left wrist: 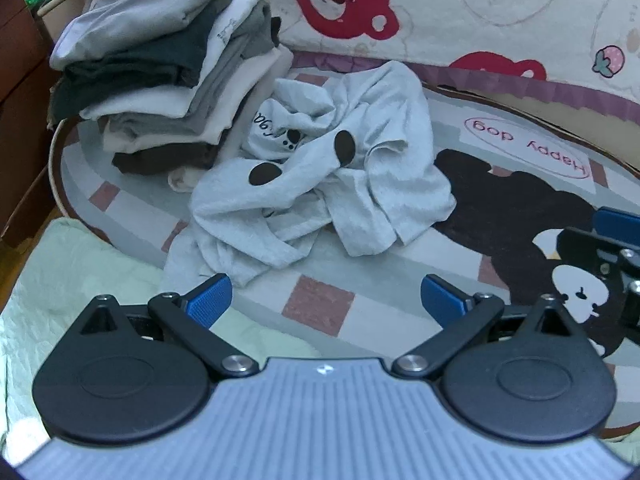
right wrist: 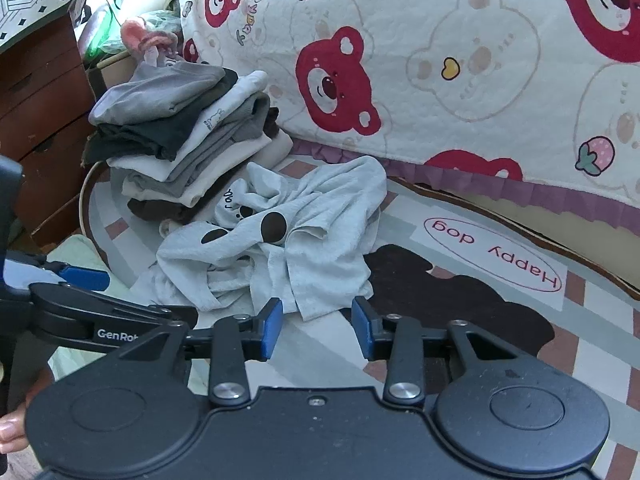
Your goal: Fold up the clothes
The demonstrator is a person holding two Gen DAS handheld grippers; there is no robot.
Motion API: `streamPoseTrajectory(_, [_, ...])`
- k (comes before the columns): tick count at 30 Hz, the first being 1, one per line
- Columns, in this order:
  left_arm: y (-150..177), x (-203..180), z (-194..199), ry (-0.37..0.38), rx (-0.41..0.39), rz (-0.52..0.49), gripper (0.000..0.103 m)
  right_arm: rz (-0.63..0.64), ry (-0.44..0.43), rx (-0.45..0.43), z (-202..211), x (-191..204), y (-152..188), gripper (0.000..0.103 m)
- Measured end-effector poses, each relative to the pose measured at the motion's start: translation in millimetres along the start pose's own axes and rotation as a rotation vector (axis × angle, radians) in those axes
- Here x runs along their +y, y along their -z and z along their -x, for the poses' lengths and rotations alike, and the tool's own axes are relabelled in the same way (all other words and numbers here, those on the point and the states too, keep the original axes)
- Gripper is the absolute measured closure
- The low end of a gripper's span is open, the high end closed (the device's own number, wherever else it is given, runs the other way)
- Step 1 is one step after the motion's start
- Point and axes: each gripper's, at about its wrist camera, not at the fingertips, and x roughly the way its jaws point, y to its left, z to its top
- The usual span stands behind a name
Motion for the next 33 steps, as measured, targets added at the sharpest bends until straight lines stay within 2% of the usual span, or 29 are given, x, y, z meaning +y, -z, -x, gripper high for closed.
streamPoseTrajectory(14, [1, 11, -3, 0.014, 0.008, 0.010, 0.001, -0.015, -0.015, 0.003, 2, 3, 4, 0.058])
streamPoseTrajectory(19, [9, 7, 0, -0.045, -0.038, -0.022, 0.001, -0.018, -0.017, 0.011, 0, 2, 4, 0.057])
streamPoseTrajectory(23, [8, 13, 0, -0.016, -0.023, -0.001, 0.001, -0.021, -0.019, 0.013, 0, 3, 6, 0.057])
streamPoseTrajectory(33, [14, 10, 0, -0.018, -0.029, -0.001, 0.001, -0.016, -0.015, 0.022, -3, 5, 8, 0.056])
